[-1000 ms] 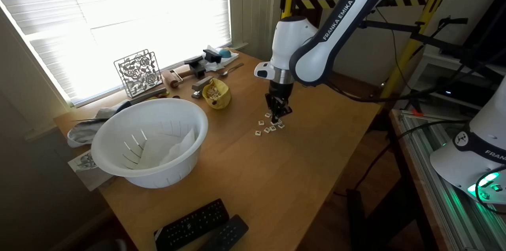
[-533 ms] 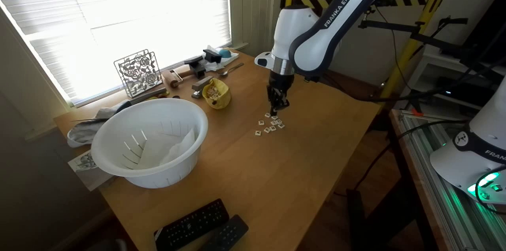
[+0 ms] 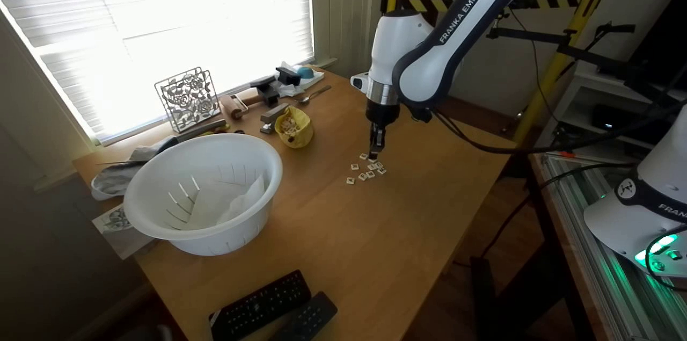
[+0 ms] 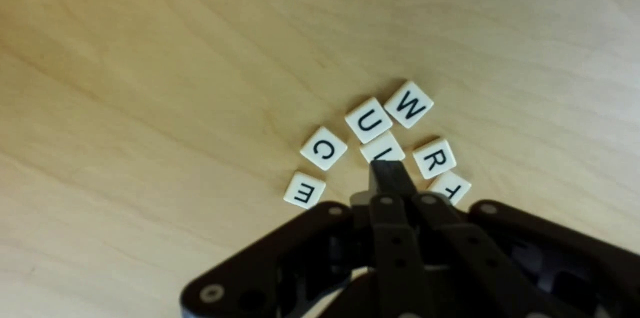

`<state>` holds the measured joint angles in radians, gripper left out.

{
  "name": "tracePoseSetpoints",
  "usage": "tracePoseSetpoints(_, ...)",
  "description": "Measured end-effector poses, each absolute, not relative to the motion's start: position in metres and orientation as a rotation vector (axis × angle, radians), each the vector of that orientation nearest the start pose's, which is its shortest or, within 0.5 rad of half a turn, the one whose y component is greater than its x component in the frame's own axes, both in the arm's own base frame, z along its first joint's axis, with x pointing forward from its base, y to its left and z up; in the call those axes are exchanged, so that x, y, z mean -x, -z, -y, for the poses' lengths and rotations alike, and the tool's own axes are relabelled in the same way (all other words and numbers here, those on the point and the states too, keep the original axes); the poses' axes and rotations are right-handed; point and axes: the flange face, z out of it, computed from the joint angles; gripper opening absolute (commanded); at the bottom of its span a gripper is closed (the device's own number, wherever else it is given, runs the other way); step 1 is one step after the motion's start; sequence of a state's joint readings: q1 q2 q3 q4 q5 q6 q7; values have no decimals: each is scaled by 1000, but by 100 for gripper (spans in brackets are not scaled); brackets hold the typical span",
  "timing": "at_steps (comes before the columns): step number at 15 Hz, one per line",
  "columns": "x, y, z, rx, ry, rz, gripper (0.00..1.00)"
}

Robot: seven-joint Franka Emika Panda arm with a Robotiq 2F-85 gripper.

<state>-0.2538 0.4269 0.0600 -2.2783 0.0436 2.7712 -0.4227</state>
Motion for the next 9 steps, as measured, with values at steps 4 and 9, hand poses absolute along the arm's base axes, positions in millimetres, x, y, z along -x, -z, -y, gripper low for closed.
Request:
tracePoseSetpoints(4, -526, -165, 103, 3113, 103, 74, 0)
tracePoseSetpoints(9, -524, -153, 105, 3094, 102, -121, 0)
